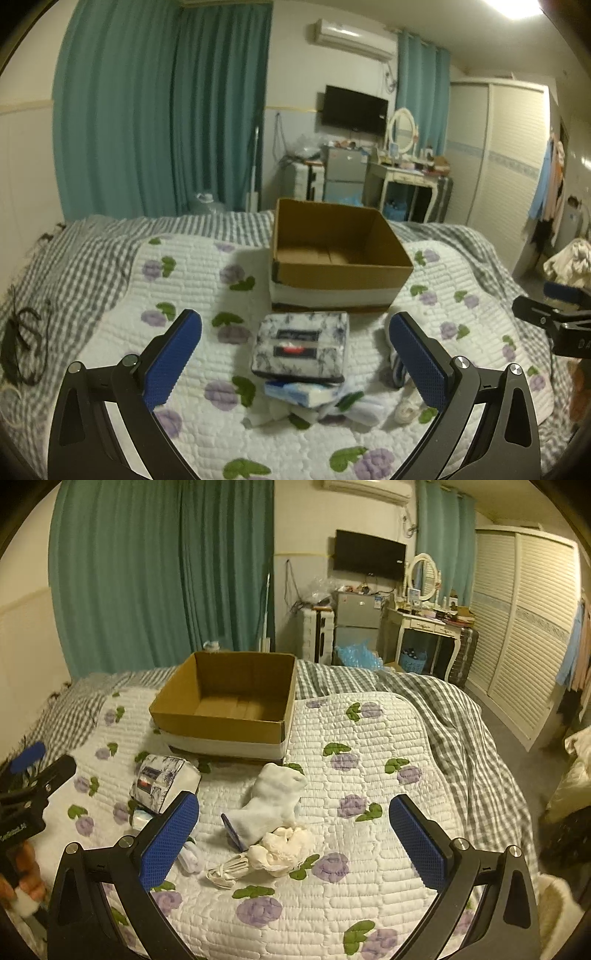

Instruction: Organize soft objects

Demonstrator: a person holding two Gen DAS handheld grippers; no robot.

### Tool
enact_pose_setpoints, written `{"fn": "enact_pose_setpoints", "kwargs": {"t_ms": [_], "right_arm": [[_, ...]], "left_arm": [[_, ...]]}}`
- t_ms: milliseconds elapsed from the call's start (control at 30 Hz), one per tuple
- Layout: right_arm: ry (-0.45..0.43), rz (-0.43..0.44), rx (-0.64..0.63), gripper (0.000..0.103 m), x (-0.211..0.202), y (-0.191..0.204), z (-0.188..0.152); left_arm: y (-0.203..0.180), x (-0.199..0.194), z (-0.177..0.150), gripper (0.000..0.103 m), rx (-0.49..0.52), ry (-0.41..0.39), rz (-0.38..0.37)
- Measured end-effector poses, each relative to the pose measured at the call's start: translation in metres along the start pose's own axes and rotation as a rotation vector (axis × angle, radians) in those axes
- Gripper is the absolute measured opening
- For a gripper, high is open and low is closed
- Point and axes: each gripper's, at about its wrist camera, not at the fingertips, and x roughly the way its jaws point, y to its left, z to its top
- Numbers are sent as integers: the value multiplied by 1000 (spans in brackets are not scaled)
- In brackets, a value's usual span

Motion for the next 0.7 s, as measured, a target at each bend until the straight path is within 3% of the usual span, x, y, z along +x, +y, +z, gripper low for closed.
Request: {"fn": "enact_pose_setpoints", "kwargs": {"t_ms": [133, 300, 500, 700], "right_arm": [[31, 34, -72, 103, 18, 22, 11], [117, 49, -89, 103, 73, 39, 8], [200, 30, -90, 103, 138, 30, 5], [268, 78, -25, 103, 188, 16, -7]], "left_arm": [[-3, 16, 9, 103, 49, 33, 7], [-4, 51, 1, 103, 68, 120, -14], [7, 99, -15, 103, 44, 211, -1], [3, 136, -27, 103, 32, 286, -57]]}}
